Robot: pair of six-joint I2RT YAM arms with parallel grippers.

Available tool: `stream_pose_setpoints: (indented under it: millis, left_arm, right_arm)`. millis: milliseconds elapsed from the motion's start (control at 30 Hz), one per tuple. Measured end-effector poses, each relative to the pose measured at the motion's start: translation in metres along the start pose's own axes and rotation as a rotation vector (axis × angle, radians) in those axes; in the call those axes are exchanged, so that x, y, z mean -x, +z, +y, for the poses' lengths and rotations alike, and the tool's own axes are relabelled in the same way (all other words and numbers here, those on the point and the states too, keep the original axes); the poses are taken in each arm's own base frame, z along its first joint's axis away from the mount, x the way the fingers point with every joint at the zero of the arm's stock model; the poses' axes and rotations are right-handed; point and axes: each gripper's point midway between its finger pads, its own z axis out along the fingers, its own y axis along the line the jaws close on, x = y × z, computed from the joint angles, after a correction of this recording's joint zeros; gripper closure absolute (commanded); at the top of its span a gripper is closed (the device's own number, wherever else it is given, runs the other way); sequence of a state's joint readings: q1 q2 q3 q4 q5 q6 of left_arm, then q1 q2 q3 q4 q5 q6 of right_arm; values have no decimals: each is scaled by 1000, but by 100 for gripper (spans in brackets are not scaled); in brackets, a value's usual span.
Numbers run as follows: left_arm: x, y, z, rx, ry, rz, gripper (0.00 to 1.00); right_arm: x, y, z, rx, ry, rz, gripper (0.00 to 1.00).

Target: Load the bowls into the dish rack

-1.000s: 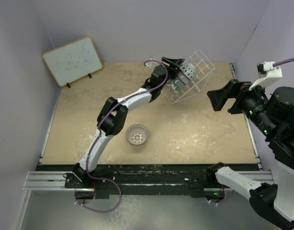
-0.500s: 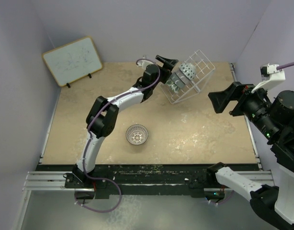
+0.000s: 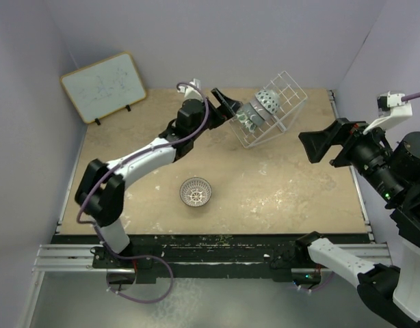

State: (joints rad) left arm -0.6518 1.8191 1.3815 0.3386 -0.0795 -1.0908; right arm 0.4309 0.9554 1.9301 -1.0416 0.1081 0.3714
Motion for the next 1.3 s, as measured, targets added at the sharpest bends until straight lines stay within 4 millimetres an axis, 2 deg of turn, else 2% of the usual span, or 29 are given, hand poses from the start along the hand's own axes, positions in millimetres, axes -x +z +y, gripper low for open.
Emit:
stream_pose_setpoints:
  millis: [133, 200, 267, 300, 333, 467, 600, 700, 833, 967, 1200, 1300]
  left_arm:
    - [-8, -56, -20, 3, 157, 39, 3]
    - [-23, -84, -30, 2, 224, 72, 4]
    - [-42, -109, -33, 12, 278, 110, 4]
    - [-44, -117, -25, 37, 298, 117, 6]
    - [-65, -130, -26, 35, 322, 162, 7]
    - [-101, -161, 25, 177, 407, 251, 10]
    - [-115, -176, 74, 322, 477, 297, 13]
    - [-126, -175, 90, 376, 528, 303, 16]
    - [-153, -175, 119, 462, 626, 347, 28]
    - [-165, -180, 146, 542, 695, 377, 31]
    - [-158, -187, 160, 610, 744, 360, 40]
    - [-161, -192, 166, 632, 764, 369, 42]
  right_arm:
    - [1, -1, 0, 1, 3, -2, 1]
    - [0, 0, 0, 1, 4, -2, 1]
    - [0, 0, 1, 2, 7, 0, 1]
    - [-1, 0, 1, 5, 10, 2, 1]
    - [-2, 1, 2, 9, 12, 5, 1]
    - [-6, 5, 4, 21, 21, 22, 2]
    - [-9, 9, 6, 26, 30, 28, 2]
    - [-12, 11, 7, 32, 38, 37, 2]
    - [-14, 12, 7, 34, 43, 42, 2]
    - [-14, 10, 7, 33, 46, 38, 1]
    - [-17, 9, 5, 31, 45, 39, 1]
    - [-20, 12, 5, 28, 45, 49, 1]
